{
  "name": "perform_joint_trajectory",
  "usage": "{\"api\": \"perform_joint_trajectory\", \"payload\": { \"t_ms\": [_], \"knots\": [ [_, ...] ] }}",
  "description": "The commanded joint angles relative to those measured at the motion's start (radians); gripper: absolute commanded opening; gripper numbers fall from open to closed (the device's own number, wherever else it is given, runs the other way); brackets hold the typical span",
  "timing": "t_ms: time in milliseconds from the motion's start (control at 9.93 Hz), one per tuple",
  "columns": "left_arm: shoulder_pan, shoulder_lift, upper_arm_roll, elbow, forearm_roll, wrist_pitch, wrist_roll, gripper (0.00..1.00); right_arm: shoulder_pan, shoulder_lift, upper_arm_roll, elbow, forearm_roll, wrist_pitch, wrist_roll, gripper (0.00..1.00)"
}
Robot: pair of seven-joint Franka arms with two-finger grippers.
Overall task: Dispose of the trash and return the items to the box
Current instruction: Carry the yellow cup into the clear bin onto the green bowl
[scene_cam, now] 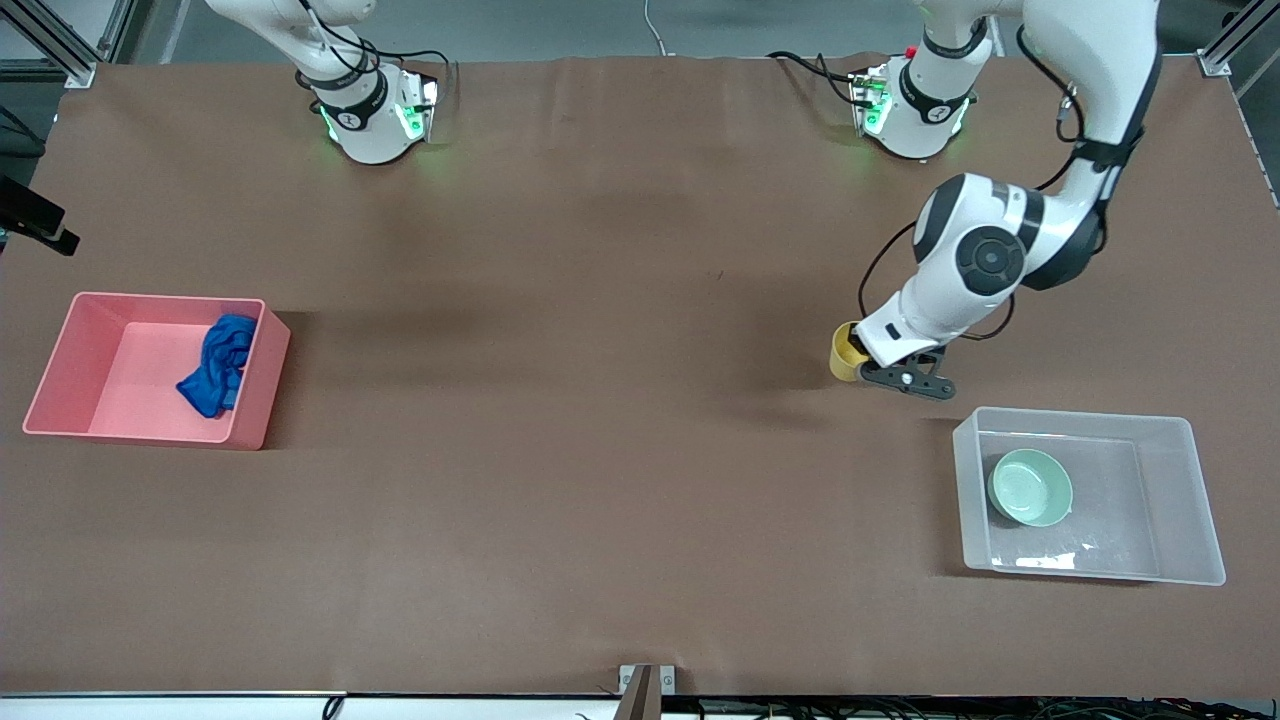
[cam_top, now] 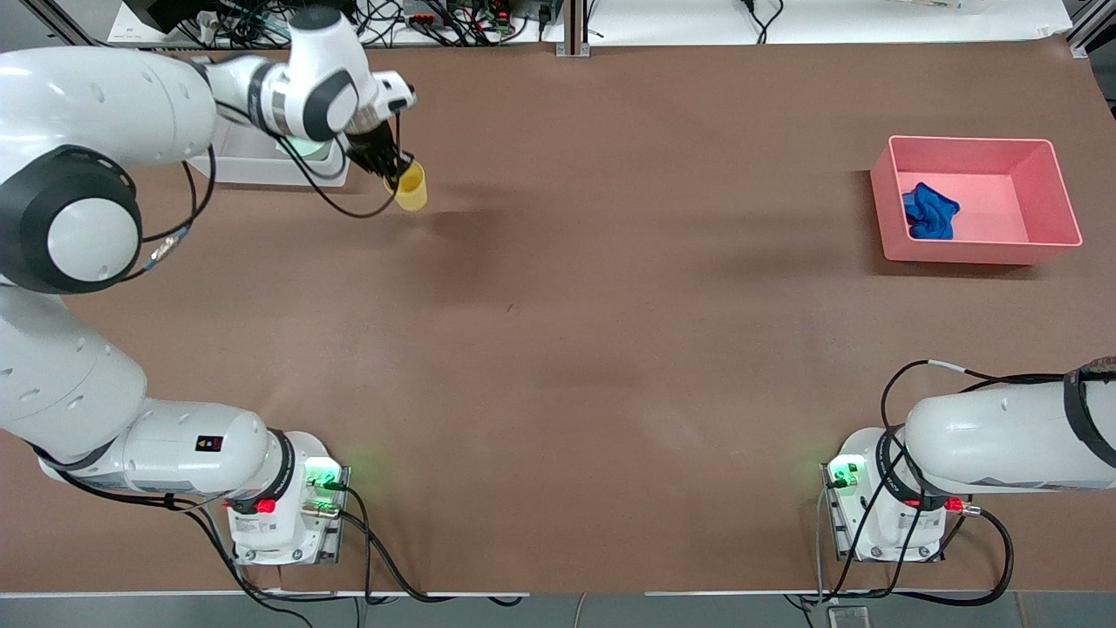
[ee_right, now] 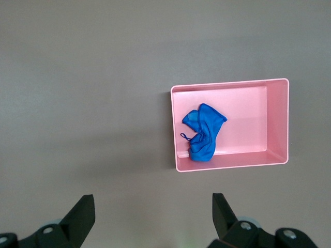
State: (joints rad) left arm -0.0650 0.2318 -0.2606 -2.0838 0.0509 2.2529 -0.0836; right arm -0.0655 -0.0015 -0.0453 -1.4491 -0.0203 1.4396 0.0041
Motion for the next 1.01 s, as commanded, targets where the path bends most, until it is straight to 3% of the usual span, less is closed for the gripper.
{"api": "perform_joint_trajectory", "payload": {
  "t_ms": [0, 604, 906],
  "knots": [
    [0.004, 0.031, 0.027, 0.129, 0.004, -0.123, 0.012, 0.00, -0.002, -0.002, 0.004, 0.009, 0.014, -0.036, 0.001, 1.00],
    [-0.002, 0.049, 0.164, 0.335, -0.010, -0.165, 0.105, 0.00, 0.012, 0.011, 0.002, 0.010, 0.014, 0.037, 0.001, 1.00],
    [-0.002, 0.110, 0.233, 0.457, -0.010, -0.167, 0.107, 0.00, 0.009, 0.012, 0.002, 0.015, 0.014, 0.039, 0.000, 1.00]
  ]
}}
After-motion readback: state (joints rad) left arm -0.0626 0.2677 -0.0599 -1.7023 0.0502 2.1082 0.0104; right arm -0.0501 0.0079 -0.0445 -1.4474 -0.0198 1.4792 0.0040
